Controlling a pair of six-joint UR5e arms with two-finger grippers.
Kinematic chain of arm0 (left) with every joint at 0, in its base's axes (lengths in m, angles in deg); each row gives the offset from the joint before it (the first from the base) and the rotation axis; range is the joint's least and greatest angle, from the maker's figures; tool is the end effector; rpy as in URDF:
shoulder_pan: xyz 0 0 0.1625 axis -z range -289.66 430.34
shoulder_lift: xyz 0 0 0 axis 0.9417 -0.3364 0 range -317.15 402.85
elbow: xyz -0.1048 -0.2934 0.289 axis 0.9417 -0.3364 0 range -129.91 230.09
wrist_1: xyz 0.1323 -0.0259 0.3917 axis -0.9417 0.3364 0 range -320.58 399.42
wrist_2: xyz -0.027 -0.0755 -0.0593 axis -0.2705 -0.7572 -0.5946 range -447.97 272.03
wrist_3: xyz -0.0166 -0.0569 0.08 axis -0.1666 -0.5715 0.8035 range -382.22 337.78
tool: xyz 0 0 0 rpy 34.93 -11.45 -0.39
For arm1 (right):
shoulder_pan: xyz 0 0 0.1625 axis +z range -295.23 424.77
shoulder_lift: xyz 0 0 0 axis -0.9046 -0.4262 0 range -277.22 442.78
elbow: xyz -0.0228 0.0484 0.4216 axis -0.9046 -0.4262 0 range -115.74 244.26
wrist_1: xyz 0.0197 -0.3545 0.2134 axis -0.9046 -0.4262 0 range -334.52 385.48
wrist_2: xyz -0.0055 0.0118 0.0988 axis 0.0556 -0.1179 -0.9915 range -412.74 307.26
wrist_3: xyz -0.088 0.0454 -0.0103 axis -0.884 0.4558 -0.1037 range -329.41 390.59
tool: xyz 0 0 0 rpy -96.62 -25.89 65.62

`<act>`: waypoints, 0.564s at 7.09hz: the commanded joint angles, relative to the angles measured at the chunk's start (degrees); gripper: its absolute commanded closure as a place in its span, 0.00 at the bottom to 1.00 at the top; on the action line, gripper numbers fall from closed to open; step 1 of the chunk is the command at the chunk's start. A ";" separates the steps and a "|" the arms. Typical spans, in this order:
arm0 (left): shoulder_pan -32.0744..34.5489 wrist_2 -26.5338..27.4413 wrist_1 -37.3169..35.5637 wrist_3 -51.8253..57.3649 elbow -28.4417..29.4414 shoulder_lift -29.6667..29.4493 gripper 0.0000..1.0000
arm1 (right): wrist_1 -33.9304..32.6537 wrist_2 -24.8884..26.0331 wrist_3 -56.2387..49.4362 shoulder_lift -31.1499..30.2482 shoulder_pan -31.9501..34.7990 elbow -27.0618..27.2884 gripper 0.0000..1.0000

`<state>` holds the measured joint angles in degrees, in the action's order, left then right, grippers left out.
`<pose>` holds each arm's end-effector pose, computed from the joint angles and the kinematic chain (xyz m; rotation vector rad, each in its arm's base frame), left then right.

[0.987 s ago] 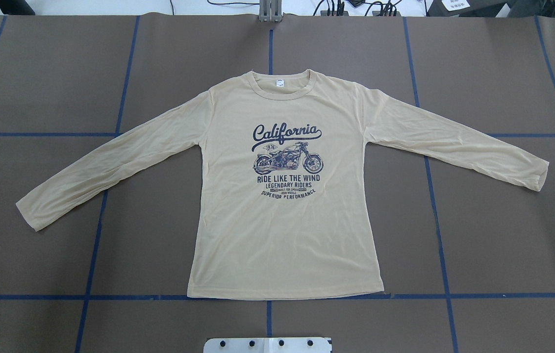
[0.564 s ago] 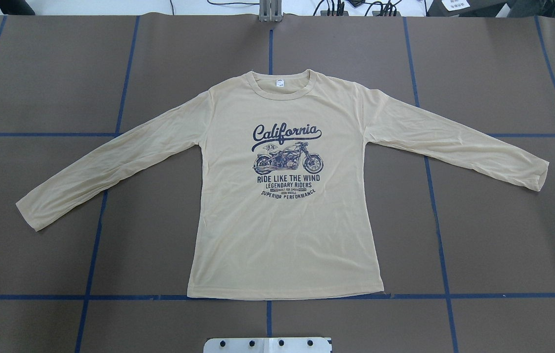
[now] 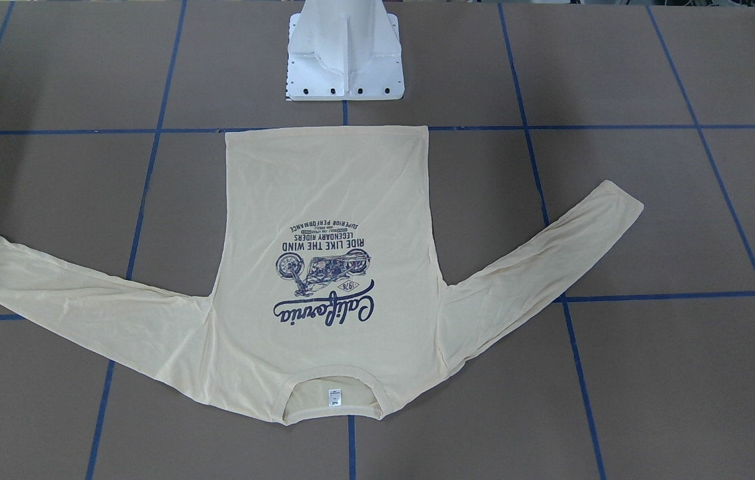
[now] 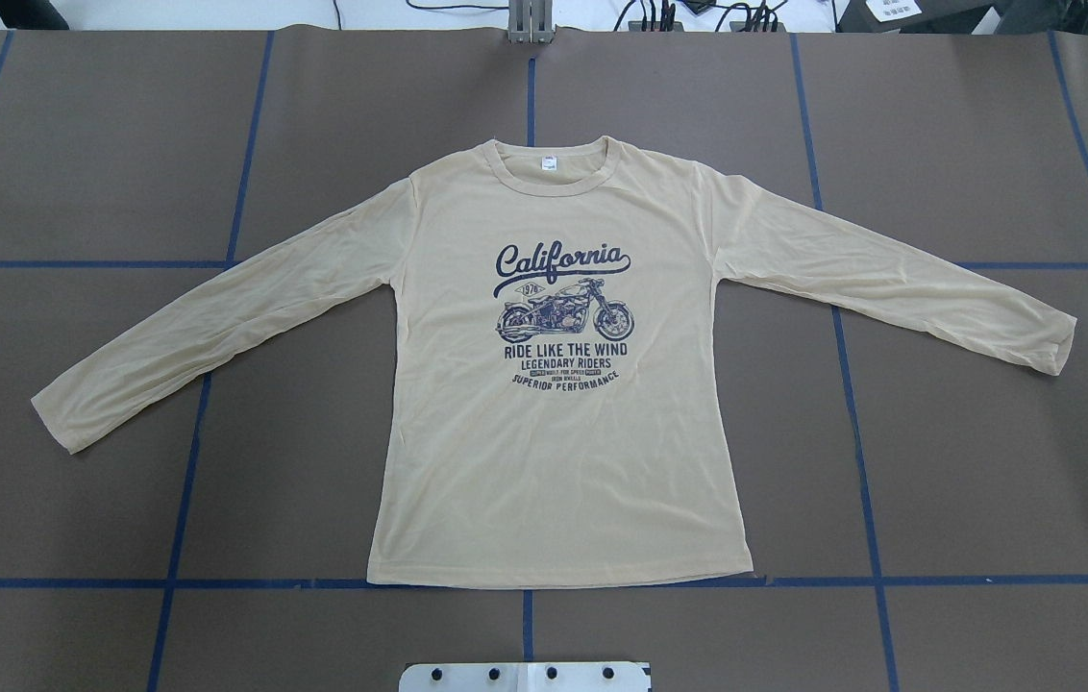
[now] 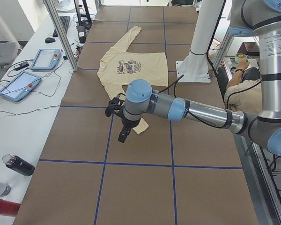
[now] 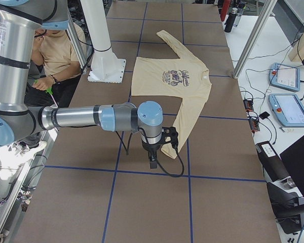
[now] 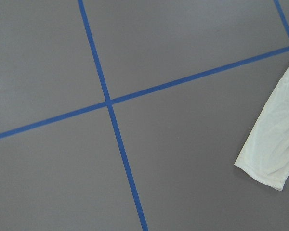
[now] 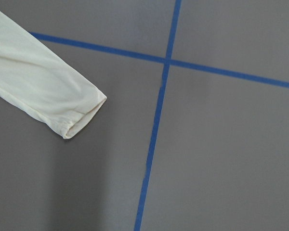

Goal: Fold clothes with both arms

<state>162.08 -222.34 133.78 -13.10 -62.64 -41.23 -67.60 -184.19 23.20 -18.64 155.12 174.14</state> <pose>-0.0773 -0.4482 0.5021 0.4224 0.7303 0.2640 0.0698 -0.4097 0.5863 0.1387 -0.7158 -0.1514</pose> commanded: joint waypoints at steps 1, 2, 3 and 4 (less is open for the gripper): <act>-0.06 3.05 2.21 0.12 0.93 -5.91 0.00 | 4.99 0.31 0.09 4.98 0.00 -2.90 0.00; -0.15 2.88 9.71 -0.06 4.24 -8.01 0.00 | 7.71 0.14 1.13 6.21 0.00 -4.83 0.00; -0.15 1.66 14.57 0.03 8.36 -10.21 0.00 | 8.17 -0.29 2.54 6.57 0.00 -5.29 0.00; -0.15 -0.52 16.97 0.03 11.36 -11.28 0.00 | 12.44 -0.30 2.55 5.62 0.09 -5.73 0.00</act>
<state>161.94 -220.88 146.65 -13.09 -55.14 -50.72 -59.01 -184.34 25.20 -12.63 155.15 169.17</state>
